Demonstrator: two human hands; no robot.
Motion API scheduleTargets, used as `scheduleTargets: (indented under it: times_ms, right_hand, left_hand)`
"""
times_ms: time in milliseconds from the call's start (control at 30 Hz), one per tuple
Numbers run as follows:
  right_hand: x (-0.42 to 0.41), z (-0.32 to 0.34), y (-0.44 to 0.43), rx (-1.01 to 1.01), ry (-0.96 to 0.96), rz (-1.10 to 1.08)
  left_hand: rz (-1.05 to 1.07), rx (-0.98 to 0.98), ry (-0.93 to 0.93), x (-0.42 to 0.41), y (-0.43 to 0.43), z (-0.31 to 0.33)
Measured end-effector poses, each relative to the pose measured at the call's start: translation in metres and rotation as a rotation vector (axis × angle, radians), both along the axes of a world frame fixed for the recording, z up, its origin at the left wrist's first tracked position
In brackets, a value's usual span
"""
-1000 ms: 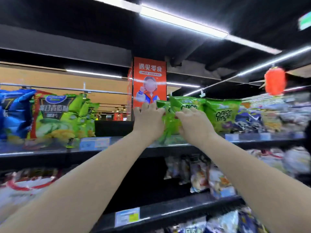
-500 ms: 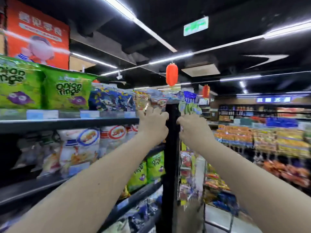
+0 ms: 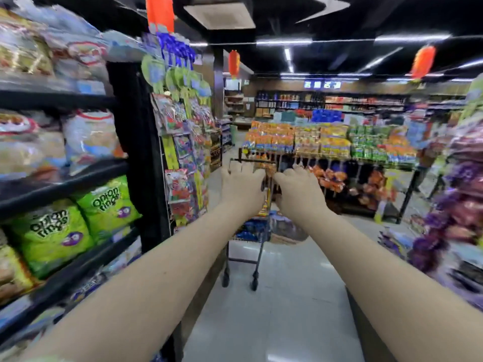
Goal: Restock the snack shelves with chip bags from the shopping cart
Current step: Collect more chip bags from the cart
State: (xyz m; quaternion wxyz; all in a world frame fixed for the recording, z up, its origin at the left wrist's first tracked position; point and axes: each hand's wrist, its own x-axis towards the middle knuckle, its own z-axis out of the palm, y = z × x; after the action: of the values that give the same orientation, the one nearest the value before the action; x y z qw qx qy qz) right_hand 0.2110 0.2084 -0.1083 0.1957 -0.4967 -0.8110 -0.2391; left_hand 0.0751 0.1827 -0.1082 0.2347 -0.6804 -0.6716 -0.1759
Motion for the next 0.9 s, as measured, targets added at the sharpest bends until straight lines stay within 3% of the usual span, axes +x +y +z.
scheduleTargets:
  times_ms: [300,633,900]
  right_hand:
    - [0.012,-0.066,0.176,-0.175,0.052,-0.228]
    - [0.04,-0.161,0.333,-0.423,0.096,-0.317]
    - [0.092,-0.225,0.488,-0.528,0.136,-0.296]
  left_hand:
    - [-0.175,-0.084,-0.023,0.009,0.202,-0.073]
    - [-0.271,-0.289,-0.058,0.042,0.373,-0.165]
    - [-0.232,-0.367,-0.096,0.089,0.518,-0.229]
